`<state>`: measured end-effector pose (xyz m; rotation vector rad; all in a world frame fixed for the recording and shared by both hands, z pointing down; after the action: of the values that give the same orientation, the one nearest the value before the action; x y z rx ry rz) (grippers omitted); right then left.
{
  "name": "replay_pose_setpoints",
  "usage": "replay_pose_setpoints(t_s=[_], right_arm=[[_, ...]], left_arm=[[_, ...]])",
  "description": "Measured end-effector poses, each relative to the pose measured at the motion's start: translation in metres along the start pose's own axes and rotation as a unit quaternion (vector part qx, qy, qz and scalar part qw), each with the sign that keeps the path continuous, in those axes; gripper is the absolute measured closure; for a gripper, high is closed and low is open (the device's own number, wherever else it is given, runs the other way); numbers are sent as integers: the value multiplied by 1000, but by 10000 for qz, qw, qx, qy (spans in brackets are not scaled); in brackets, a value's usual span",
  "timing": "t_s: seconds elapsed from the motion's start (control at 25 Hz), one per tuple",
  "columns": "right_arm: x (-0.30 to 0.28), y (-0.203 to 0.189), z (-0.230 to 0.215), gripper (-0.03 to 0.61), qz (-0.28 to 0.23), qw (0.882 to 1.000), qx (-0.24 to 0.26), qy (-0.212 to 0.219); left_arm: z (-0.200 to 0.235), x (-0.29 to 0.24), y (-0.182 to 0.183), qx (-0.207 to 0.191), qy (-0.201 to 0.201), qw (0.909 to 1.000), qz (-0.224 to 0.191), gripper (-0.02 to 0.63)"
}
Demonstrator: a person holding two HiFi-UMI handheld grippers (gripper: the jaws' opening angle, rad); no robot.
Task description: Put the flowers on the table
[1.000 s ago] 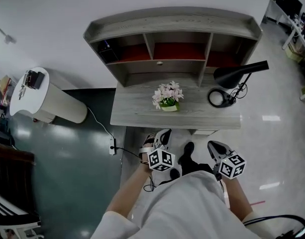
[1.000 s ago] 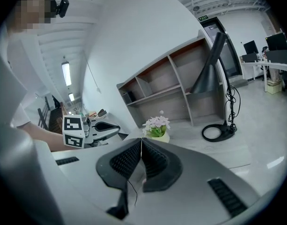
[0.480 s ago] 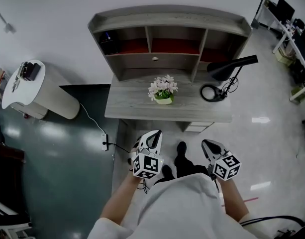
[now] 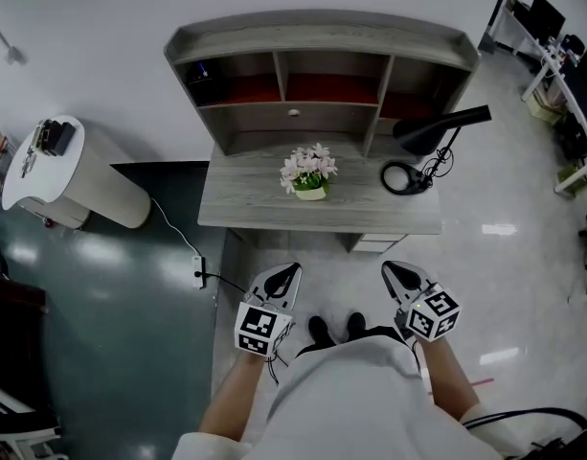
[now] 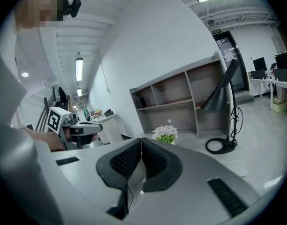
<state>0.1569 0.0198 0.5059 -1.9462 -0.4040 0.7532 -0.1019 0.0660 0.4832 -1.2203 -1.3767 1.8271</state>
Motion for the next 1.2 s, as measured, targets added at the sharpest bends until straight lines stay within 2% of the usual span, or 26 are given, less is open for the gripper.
replay_pose_setpoints(t_s=[0.16, 0.32, 0.8, 1.2], right_arm=[[-2, 8, -10, 560, 79, 9998, 138, 91], [1, 10, -21, 560, 128, 9997, 143, 178], [5, 17, -34, 560, 169, 9988, 191, 423], [7, 19, -34, 560, 62, 9987, 88, 506]], left_arm=[[-1, -2, -8, 426, 60, 9991, 17, 604], [-7, -4, -14, 660, 110, 9978, 33, 604], [-25, -6, -21, 990, 269, 9947, 8, 604], [-31, -5, -17, 1046, 310, 9940, 31, 604]])
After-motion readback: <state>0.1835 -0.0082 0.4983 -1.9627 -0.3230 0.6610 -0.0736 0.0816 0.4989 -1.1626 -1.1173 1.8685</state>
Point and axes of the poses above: the fingertips, and each gripper's own axes: x backward along the fingers, z to its left, y out of its top, the point moved 6 cm from there along x, backward along the fingers, and after that the axes turned 1 degree about -x, right-handed, at the moved point
